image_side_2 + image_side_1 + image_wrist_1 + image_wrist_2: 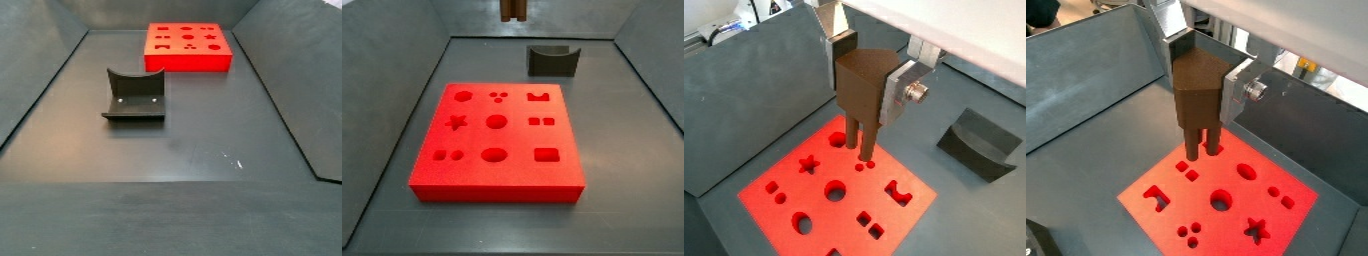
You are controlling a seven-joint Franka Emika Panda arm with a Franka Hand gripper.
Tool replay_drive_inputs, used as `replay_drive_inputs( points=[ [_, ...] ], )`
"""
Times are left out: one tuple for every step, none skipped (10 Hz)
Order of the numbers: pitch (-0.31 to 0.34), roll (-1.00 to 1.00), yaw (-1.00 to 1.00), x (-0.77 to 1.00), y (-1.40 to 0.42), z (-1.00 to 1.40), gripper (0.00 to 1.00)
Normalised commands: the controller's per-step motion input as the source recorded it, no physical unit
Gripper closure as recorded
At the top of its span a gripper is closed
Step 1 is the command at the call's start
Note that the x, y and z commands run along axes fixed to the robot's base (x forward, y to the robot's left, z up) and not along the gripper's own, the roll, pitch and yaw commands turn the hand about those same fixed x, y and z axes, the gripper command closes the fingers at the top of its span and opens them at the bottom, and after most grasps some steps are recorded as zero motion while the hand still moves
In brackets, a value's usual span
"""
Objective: Insert the 3 prong object.
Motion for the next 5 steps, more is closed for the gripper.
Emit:
replay_drive_inputs(
  points=[
    [0.0, 0.04, 0.25, 0.09, 0.09, -0.05, 1.0],
    [0.0, 0.13, 0.57, 0.19, 0.15, -0.03, 1.0],
    [0.047, 0.18, 0.79, 0.18, 0.06, 0.0, 1.0],
    [0.093, 0.25, 0.81, 0.23, 0.0, 0.0, 1.0],
    [0.139, 0.33, 0.75, 0.23, 0.01, 0.08, 1.0]
  ],
)
